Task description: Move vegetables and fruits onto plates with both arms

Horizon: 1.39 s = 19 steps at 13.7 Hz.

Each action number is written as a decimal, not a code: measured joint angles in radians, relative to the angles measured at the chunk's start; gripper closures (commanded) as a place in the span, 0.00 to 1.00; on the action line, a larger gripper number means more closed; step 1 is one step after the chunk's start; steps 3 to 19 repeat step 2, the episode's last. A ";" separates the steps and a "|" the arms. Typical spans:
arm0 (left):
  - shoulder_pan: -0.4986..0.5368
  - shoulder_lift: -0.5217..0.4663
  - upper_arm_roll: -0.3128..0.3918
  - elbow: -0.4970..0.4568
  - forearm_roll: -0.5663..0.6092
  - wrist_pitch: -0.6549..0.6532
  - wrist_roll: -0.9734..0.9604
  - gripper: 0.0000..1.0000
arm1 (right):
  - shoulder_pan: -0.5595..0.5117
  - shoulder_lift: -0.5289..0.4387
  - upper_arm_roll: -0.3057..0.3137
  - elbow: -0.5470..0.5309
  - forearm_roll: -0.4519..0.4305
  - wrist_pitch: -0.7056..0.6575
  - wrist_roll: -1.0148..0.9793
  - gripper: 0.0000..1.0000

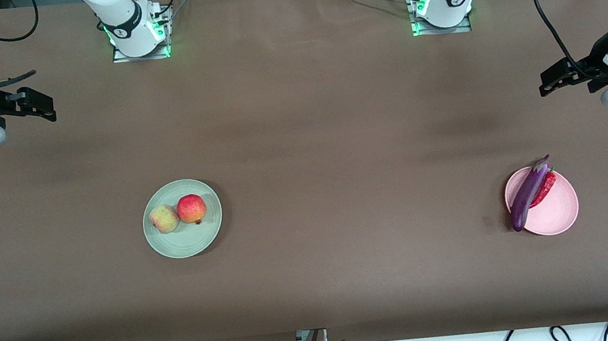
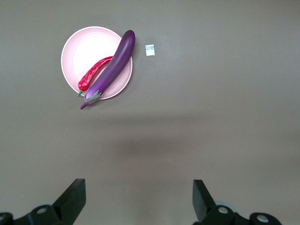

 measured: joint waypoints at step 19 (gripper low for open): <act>0.001 0.000 0.000 0.000 0.000 0.000 0.000 0.00 | -0.004 0.003 -0.001 0.002 0.000 0.000 0.000 0.00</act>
